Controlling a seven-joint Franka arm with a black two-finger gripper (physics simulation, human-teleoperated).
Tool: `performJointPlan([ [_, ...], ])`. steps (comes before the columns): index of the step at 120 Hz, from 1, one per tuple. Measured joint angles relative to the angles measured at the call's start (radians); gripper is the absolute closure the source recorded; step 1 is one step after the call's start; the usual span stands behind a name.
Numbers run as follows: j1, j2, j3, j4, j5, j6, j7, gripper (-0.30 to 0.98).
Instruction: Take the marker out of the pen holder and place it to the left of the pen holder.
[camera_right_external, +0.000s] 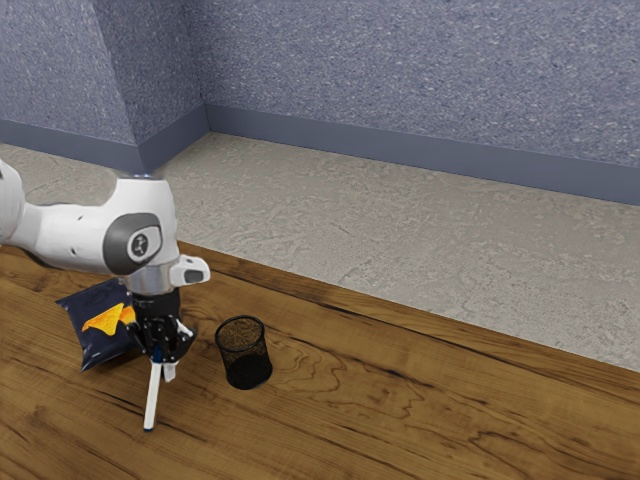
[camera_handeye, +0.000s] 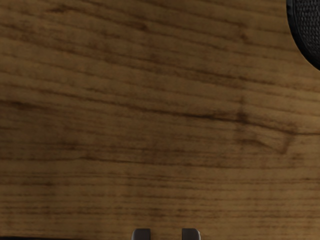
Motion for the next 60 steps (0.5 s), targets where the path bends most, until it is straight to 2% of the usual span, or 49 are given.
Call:
performJointPlan([
  [23, 0.005, 0.009, 0.001, 0.005, -0.003, 0.012, 0.012, 0.36],
  [40, 0.002, -0.044, 0.006, 0.049, 0.022, 0.019, 0.024, 0.19],
  [52, -0.002, -0.073, 0.01, 0.175, 0.055, -0.02, 0.031, 0.12],
  [60, 0.005, -0.064, 0.004, 0.354, 0.083, -0.061, 0.035, 0.08],
])
